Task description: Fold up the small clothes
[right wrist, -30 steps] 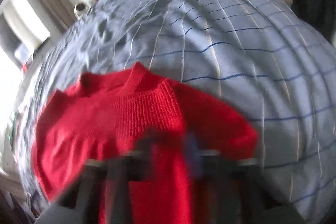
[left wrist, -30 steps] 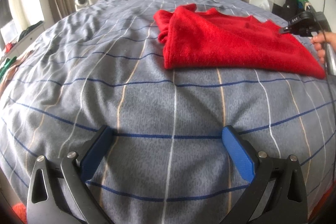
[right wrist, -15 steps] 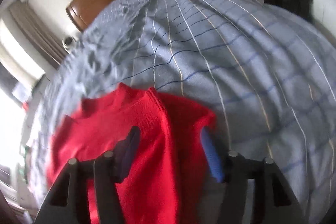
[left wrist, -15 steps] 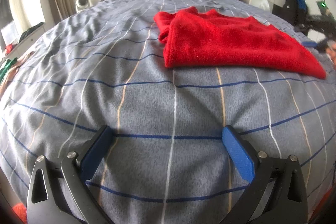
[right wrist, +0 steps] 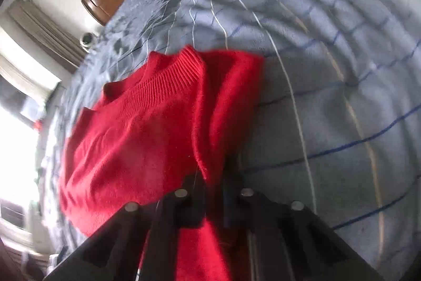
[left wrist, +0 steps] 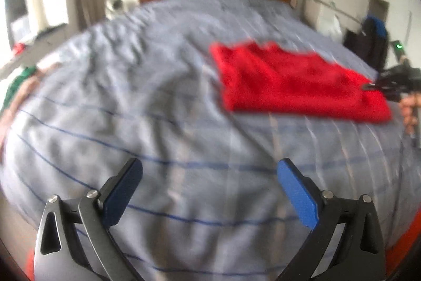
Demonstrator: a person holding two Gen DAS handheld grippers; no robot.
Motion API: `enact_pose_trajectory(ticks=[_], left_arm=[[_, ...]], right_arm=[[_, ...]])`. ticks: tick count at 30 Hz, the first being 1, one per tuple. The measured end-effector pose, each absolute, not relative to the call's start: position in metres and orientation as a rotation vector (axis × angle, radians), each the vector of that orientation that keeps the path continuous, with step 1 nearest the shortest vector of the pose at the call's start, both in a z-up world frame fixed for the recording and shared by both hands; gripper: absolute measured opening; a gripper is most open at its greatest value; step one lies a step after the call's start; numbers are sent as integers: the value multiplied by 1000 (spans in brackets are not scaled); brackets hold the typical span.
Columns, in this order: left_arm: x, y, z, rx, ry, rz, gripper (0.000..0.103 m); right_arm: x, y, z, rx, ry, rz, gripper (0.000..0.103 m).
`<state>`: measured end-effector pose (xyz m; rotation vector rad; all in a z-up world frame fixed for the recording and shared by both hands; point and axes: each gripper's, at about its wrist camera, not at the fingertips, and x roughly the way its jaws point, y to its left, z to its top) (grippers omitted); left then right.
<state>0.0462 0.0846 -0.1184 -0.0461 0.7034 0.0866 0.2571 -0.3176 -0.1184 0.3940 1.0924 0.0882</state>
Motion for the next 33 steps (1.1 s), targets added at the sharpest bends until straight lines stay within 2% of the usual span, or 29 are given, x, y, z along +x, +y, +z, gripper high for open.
enact_pose_trajectory(ticks=[3, 9, 12, 19, 20, 23, 24, 25, 29, 33], left_arm=[[51, 109, -118, -5, 649, 220, 102], [67, 143, -131, -111, 702, 280, 102], [67, 146, -133, -73, 701, 298, 102], [62, 159, -140, -37, 712, 318, 102], [62, 163, -142, -49, 722, 315, 102], [61, 173, -143, -85, 733, 310, 102], [61, 175, -142, -97, 730, 309, 102], [61, 178, -141, -111, 726, 308, 102], [62, 188, -139, -188, 720, 304, 102], [65, 187, -139, -223, 726, 291, 102]], right_arm=[[263, -287, -74, 364, 1042, 140, 9], [286, -185, -22, 347, 1027, 342, 9], [297, -115, -27, 293, 1044, 409, 9], [295, -11, -95, 106, 1116, 436, 10], [292, -8, -103, 104, 1123, 446, 12], [286, -11, -102, 197, 1138, 518, 39], [286, -17, -96, 245, 1130, 554, 51], [283, -25, -84, 298, 1106, 605, 55], [268, -46, -40, 347, 1008, 750, 55], [258, -61, -35, 157, 963, 573, 55]])
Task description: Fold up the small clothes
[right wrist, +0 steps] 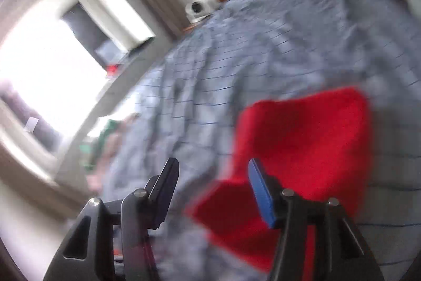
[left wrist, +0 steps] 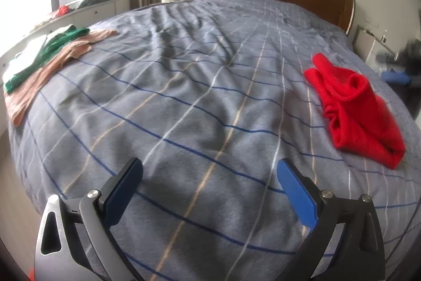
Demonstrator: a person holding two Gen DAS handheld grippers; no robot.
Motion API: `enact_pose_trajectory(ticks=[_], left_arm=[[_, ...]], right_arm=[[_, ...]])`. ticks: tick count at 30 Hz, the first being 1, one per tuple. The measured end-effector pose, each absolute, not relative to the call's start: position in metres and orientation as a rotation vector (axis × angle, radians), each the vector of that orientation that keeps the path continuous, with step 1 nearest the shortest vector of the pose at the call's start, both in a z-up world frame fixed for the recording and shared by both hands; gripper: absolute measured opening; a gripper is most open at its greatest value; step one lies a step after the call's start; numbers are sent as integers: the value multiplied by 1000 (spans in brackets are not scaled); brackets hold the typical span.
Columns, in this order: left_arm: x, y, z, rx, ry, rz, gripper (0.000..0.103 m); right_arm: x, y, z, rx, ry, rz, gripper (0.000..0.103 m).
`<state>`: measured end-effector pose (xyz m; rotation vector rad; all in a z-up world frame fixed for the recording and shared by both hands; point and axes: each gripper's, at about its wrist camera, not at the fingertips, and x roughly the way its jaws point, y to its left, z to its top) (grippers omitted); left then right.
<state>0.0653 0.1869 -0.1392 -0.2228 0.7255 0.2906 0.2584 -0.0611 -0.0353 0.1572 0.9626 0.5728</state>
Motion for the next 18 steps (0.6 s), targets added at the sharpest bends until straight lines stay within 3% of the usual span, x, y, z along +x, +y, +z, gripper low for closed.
enact_pose_trajectory(ticks=[3, 6, 10, 18], left_arm=[[67, 179, -140, -196, 728, 279, 102], [67, 173, -141, -164, 730, 268, 102], [60, 174, -140, -142, 724, 261, 102], [65, 183, -144, -208, 752, 253, 102]], right_arm=[[259, -46, -58, 122, 997, 568, 34], [240, -8, -90, 59, 1030, 664, 22], [203, 23, -118, -146, 1080, 698, 21], [178, -64, -53, -68, 891, 586, 21]])
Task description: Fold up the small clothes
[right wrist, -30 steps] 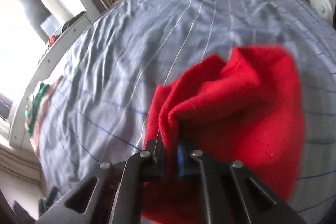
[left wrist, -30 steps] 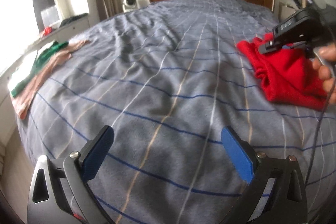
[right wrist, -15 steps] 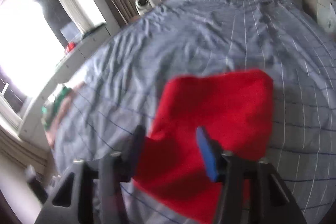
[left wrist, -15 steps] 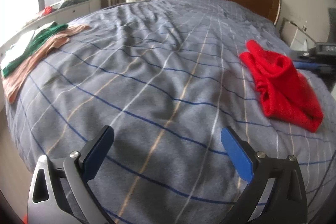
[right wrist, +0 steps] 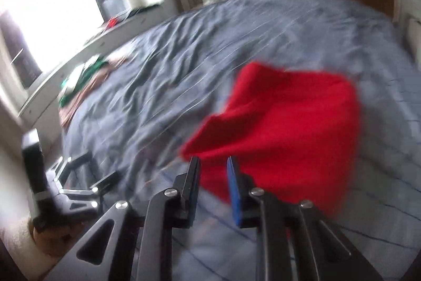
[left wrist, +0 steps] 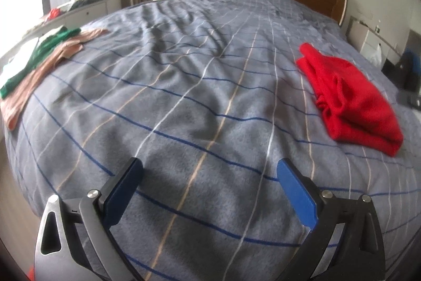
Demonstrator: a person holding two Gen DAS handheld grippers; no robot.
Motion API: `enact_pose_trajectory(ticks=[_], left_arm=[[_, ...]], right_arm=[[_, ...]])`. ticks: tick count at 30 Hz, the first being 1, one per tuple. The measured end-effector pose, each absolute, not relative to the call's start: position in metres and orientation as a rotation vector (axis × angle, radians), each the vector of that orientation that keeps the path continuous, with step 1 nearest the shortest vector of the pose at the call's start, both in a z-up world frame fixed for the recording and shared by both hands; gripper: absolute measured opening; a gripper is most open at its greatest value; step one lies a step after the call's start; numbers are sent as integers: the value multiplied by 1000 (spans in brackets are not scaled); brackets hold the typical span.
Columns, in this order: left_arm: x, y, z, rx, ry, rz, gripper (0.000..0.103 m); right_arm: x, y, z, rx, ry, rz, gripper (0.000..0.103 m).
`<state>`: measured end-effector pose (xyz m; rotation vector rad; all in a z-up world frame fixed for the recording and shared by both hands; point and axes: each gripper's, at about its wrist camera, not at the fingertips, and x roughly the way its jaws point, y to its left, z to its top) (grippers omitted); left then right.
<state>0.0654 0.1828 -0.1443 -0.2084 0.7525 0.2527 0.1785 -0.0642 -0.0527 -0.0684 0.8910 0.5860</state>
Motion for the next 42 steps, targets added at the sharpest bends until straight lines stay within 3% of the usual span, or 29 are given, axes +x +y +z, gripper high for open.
enact_pose_trajectory(ticks=[3, 6, 12, 14, 19, 22, 32, 42], left_arm=[[67, 179, -147, -228, 761, 250, 102], [67, 172, -149, -228, 770, 240, 102], [62, 158, -151, -183, 779, 224, 102], [62, 155, -152, -163, 785, 233, 102], [59, 145, -152, -136, 793, 237, 102], [60, 138, -154, -124, 799, 242, 102], [64, 128, -159, -94, 810, 282, 102], [64, 132, -141, -186, 829, 169, 102]], right_arm=[[183, -91, -65, -61, 935, 490, 21], [189, -100, -119, -90, 1115, 462, 21], [145, -117, -108, -10, 1040, 461, 22], [117, -125, -112, -1, 1008, 442, 29], [55, -164, -116, 55, 895, 399, 62], [47, -180, -111, 86, 867, 367, 69], [40, -207, -124, 67, 871, 279, 73], [37, -196, -129, 19, 877, 267, 85]])
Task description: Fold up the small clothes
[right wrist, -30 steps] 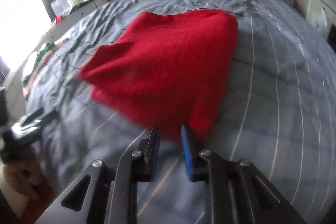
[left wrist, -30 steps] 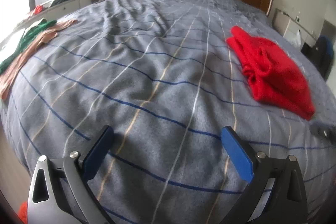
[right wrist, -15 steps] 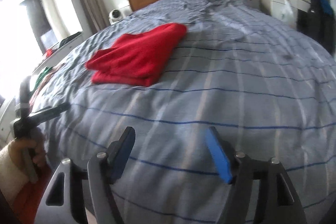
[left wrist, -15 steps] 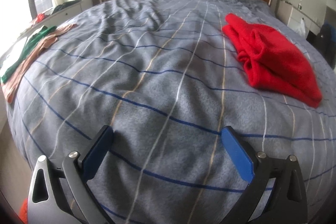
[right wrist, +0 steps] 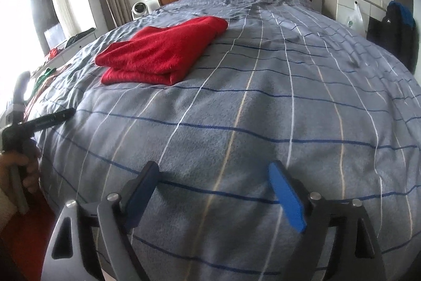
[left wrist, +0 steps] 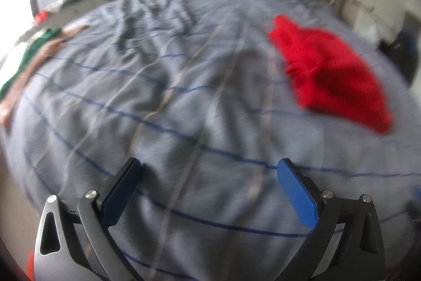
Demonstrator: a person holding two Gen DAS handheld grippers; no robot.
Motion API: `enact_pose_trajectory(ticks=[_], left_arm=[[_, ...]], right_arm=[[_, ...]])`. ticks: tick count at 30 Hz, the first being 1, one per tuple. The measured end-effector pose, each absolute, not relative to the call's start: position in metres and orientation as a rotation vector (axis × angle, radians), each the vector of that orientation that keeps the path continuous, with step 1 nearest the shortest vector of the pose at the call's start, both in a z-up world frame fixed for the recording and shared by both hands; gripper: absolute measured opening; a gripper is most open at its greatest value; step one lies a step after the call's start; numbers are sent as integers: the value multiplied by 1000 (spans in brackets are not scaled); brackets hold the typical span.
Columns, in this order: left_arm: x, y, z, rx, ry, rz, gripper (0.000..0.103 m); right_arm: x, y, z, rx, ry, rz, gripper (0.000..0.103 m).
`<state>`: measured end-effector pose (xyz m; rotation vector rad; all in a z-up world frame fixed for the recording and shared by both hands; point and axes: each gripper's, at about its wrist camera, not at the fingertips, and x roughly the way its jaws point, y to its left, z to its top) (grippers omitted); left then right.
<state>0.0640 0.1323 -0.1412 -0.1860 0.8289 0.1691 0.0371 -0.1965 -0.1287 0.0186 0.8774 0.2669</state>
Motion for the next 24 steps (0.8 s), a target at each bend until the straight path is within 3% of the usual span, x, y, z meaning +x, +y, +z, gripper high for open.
enact_pose_trajectory(ticks=[4, 8, 14, 19, 20, 22, 23, 24], left_arm=[[87, 132, -104, -340, 762, -10, 102], [160, 127, -90, -430, 832, -171, 102], [251, 126, -118, -411, 1017, -145, 102], [271, 118, -143, -411, 1098, -144, 101], [270, 114, -142, -389, 1092, -147, 97], [267, 100, -140, -321, 1084, -195, 59], [266, 94, -140, -305, 1080, -222, 25], [263, 87, -137, -286, 1068, -226, 20]], right_arm=[[48, -210, -121, 153, 882, 262, 85], [91, -218, -111, 329, 889, 284, 85], [199, -221, -102, 522, 922, 366, 85], [281, -197, -129, 645, 1043, 474, 85], [290, -192, -137, 672, 1068, 471, 85], [305, -176, -152, 675, 1109, 444, 85], [307, -166, -152, 623, 1111, 423, 84], [307, -149, -145, 510, 1097, 414, 74]])
